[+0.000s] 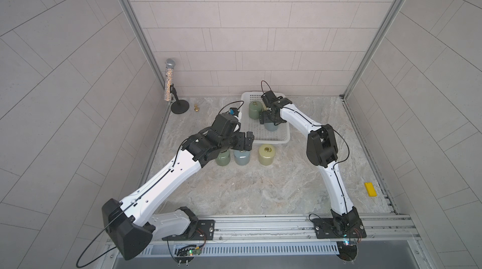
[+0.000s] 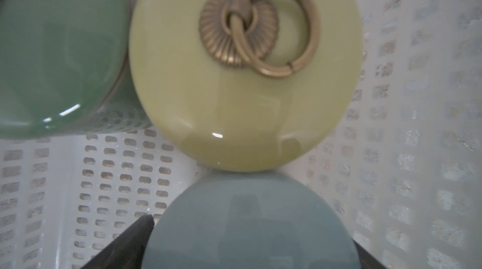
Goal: Take the tea canister out of the basket
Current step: Pick up the tea canister from the basket.
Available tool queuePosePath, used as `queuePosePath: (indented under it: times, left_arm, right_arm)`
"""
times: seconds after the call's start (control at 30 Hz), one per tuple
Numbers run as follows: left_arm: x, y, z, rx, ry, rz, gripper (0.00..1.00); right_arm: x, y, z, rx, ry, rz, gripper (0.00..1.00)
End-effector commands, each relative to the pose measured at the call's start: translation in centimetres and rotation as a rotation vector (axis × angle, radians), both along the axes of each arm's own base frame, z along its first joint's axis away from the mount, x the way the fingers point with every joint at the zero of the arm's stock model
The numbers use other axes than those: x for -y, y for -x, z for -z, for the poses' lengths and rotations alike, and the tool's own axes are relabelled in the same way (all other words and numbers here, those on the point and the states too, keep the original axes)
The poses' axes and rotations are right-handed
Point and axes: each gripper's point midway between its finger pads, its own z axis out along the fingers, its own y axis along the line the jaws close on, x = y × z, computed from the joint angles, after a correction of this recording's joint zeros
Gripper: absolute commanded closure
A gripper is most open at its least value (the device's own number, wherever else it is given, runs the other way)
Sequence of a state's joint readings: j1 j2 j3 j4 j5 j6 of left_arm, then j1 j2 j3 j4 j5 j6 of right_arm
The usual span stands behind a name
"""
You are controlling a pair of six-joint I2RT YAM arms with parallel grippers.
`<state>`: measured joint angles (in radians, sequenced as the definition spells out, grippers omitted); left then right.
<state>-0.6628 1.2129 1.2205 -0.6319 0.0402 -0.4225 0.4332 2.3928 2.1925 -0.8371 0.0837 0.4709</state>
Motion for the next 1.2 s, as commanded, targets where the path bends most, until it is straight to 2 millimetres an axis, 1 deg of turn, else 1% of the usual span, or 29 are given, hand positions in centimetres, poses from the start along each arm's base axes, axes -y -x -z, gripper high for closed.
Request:
queuePosePath:
  times: [0.0,0.13,0.27,0.4,0.5,0.57,0.6,0.73,0.9,1.17]
  left_arm:
    - [-0.6,0.0,-0.5,0.025,0.008,-0.015,0.00]
    - [-0.6,0.0,-0.5,0.025,0.010,-0.013,0.00]
    - [-0.5,0.0,-0.5,0.025,0.013,-0.013,0.00]
    - [-0.6,-0.1,-0.4,0.025,0.012,-0.015,0.00]
    - [-0.7,-0.1,-0.5,0.026,0.012,-0.017,0.00]
    - [-0.7,-0.1,-0.5,0.027,0.014,-0.017,0.00]
    - [-0.6,-0.1,-0.5,0.026,0.013,-0.015,0.00]
    - [-0.7,-0.1,-0.4,0.025,0.014,-0.016,0.00]
    - [-0.4,-0.1,-0.5,0.026,0.025,-0.009,0.00]
    - [-0.2,-0.1,-0.4,0.023,0.036,-0.004,0.00]
  right_arm:
    - [0.7,-0.2,0.9,-0.021,0.022,0.009,0.00]
    - [0.8,-0.1,1.0,-0.023,0.024,0.006,0.05]
    - [0.7,-0.1,1.2,-0.030,0.020,-0.002,0.14]
    - [0.4,0.0,1.0,-0.031,0.010,-0.009,0.19]
    - [0.2,0.2,0.4,-0.028,0.000,-0.013,0.21]
    - [0.0,0.2,-0.1,-0.021,-0.005,-0.022,0.26]
    - [-0.1,0.3,-0.4,-0.017,-0.006,-0.026,0.26]
    - [-0.5,0.4,-2.4,0.016,-0.011,-0.040,0.23]
    - [-0.7,0.8,-5.1,0.052,-0.030,-0.049,0.24]
    - [-1.0,2.1,-9.8,0.112,-0.053,-0.068,0.24]
